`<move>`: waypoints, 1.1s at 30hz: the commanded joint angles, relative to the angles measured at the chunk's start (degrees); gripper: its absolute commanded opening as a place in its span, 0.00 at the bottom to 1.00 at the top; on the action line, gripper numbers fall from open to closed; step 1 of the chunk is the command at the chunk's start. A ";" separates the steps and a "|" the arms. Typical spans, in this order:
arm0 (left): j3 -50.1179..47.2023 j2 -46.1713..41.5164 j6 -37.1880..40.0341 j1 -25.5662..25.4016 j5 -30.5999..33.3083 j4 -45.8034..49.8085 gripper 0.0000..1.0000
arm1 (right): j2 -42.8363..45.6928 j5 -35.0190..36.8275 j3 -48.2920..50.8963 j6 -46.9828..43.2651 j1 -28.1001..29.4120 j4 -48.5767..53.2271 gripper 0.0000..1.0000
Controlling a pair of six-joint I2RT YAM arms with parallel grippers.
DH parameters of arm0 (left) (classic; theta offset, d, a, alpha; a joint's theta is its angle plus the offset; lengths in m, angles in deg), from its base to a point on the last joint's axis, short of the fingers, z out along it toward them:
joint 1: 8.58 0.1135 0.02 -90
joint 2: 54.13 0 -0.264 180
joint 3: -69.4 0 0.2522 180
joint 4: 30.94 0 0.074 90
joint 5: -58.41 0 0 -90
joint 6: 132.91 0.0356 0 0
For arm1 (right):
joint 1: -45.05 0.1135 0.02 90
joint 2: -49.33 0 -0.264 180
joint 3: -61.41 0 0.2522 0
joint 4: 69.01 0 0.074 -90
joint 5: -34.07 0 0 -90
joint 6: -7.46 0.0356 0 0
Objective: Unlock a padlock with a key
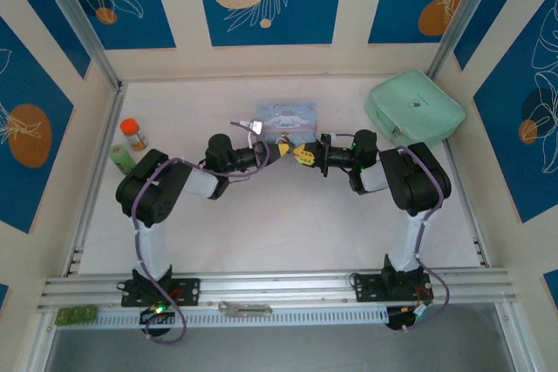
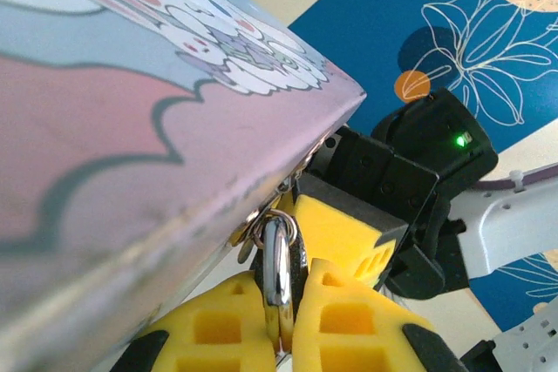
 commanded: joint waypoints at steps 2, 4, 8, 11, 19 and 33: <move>-1.69 -4.07 1.93 -5.60 -11.03 -9.00 0.00 | 6.55 1.72 -0.53 -7.84 -0.27 20.72 0.13; -2.56 -4.19 2.12 -5.59 -9.26 -9.05 0.00 | 9.11 1.92 -1.16 -13.05 -0.64 26.86 0.17; -3.91 -3.82 2.39 -5.46 -6.22 -9.05 0.00 | 13.32 3.14 -2.58 -21.80 -1.23 38.33 0.26; -4.88 -3.58 2.83 -5.42 -3.88 -9.05 0.00 | 15.39 4.07 -3.50 -27.71 -1.48 45.52 0.30; -4.94 -0.89 2.12 -4.81 -0.77 -7.99 0.00 | 15.42 5.71 -3.39 -32.52 -1.65 50.11 0.31; -5.12 -2.82 5.78 -3.14 9.16 8.07 0.00 | 15.66 10.46 -2.65 -47.41 -3.10 63.04 0.38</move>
